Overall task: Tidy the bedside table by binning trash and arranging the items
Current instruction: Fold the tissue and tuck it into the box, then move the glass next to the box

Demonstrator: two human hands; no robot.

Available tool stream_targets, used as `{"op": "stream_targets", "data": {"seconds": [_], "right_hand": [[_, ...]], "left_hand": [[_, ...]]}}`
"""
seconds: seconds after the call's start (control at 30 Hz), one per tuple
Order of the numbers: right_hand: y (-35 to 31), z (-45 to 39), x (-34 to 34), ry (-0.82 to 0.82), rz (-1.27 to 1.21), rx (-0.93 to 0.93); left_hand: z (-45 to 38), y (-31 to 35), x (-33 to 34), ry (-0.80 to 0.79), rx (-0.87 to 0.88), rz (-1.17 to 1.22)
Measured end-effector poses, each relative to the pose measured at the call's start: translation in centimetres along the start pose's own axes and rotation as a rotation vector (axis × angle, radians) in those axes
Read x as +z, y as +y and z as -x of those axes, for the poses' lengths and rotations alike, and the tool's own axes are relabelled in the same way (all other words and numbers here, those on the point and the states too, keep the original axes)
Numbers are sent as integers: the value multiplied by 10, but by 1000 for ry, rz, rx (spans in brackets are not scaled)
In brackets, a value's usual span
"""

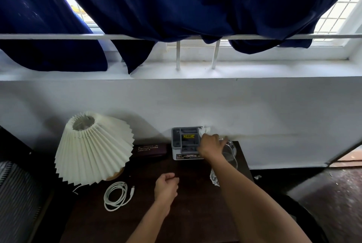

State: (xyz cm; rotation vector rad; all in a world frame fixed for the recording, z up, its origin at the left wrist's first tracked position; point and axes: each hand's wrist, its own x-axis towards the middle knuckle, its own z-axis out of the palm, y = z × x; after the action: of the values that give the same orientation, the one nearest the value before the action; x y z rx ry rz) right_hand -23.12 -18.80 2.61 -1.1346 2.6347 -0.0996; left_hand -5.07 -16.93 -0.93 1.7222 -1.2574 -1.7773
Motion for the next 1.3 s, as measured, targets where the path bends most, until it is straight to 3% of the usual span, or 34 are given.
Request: {"op": "stream_targets", "data": {"seconds": [0.13, 0.3, 0.47, 0.87, 1.3], "right_hand": [[-2, 2, 4, 124, -18, 12], [2, 2, 0, 36, 57, -43], [8, 5, 0, 96, 8, -95], [17, 16, -7, -94, 11, -171], [62, 56, -28, 236, -328, 101]], "left_hand": [[0, 0, 1, -3, 1, -10], [1, -1, 2, -8, -2, -25], [7, -1, 4, -9, -12, -40], [18, -2, 1, -19, 13, -82], [47, 7, 17, -38, 28, -95]]}}
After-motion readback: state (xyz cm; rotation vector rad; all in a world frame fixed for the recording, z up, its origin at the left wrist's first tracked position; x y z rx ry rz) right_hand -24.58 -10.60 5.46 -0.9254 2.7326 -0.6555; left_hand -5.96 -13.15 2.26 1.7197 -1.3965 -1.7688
